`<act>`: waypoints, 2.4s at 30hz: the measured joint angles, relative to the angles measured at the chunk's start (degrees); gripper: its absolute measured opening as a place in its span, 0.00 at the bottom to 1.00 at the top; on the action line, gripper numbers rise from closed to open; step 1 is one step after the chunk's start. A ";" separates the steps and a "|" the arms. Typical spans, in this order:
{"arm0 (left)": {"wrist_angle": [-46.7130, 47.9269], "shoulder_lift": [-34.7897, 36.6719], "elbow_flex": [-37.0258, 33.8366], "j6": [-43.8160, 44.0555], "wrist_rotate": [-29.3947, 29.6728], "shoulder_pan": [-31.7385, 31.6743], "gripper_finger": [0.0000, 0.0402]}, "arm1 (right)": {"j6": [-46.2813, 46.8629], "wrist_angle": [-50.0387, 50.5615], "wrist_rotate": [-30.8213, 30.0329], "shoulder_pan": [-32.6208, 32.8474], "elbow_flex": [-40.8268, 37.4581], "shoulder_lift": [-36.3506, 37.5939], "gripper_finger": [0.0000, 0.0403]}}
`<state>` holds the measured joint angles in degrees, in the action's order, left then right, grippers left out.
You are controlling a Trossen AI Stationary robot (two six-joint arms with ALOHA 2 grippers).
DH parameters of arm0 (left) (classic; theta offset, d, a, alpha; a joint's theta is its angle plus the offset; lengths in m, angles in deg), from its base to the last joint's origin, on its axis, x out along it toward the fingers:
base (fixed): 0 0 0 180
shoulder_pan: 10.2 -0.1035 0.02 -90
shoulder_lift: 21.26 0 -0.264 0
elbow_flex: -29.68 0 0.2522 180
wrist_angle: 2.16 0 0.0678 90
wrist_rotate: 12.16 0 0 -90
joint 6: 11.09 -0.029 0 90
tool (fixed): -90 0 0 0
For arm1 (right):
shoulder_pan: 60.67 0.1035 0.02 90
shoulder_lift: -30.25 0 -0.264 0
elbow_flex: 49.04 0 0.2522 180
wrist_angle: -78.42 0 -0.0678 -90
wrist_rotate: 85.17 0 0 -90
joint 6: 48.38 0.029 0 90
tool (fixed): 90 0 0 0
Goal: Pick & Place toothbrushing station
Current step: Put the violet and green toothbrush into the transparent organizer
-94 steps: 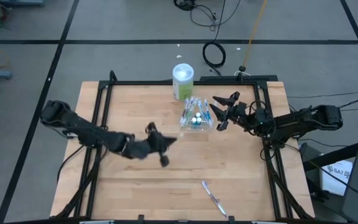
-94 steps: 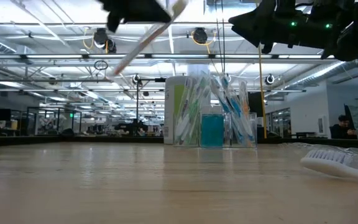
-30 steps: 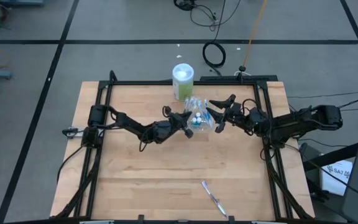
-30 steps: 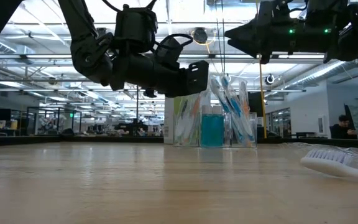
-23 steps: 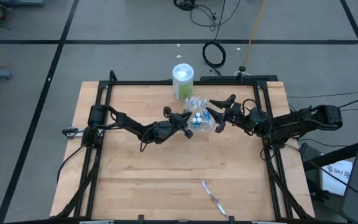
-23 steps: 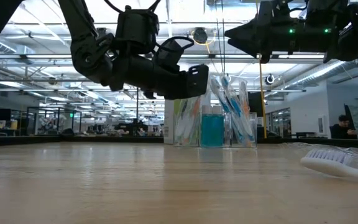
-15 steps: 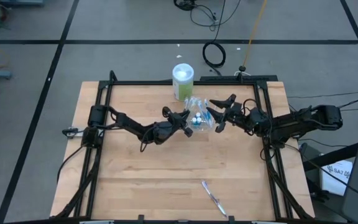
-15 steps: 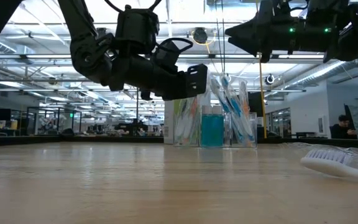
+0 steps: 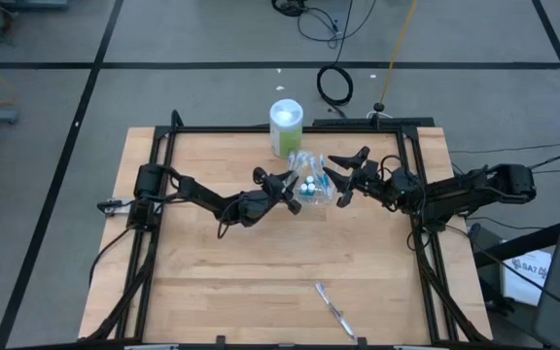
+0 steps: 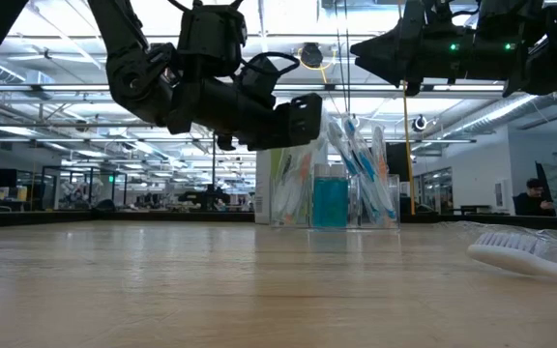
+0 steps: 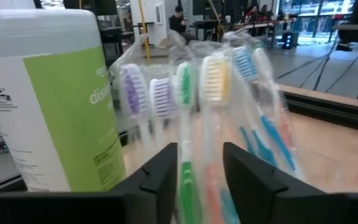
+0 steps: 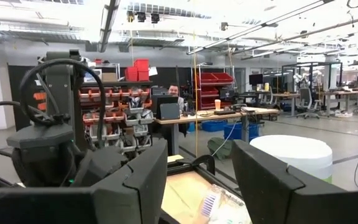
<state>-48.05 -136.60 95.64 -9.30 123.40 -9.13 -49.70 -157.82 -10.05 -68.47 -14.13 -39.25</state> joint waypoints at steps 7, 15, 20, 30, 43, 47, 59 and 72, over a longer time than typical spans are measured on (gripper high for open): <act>5.38 3.61 0.00 -0.46 0.00 2.41 0.45 | 1.69 4.46 0.17 0.02 -0.01 0.00 0.42; 33.98 19.01 0.02 3.64 -1.78 3.84 0.45 | 4.31 8.24 7.43 4.93 1.81 -0.02 0.42; 49.39 29.49 0.00 3.46 -8.61 2.44 0.45 | 3.72 25.62 4.31 13.98 10.86 -0.21 0.42; 68.46 47.81 0.02 2.39 -21.75 -1.65 0.45 | 17.86 54.61 -10.55 30.24 24.67 -6.79 0.42; 80.77 49.27 0.00 11.75 -21.73 -1.69 0.45 | 47.61 60.17 6.04 38.61 24.76 -17.79 0.42; 80.04 47.87 -0.01 12.30 -22.42 -1.69 0.45 | 55.89 68.24 10.54 39.59 24.76 -17.90 0.42; 79.03 45.58 0.00 13.55 -28.55 -1.68 0.45 | 57.64 63.09 8.90 43.95 24.76 -24.03 0.52; 79.11 45.58 0.00 13.39 -29.20 -1.69 0.45 | 55.82 54.13 10.11 43.93 24.92 -32.34 0.59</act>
<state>31.06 -91.02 95.64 4.09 94.20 -10.82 6.11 -103.69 0.06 -24.54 10.79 -71.59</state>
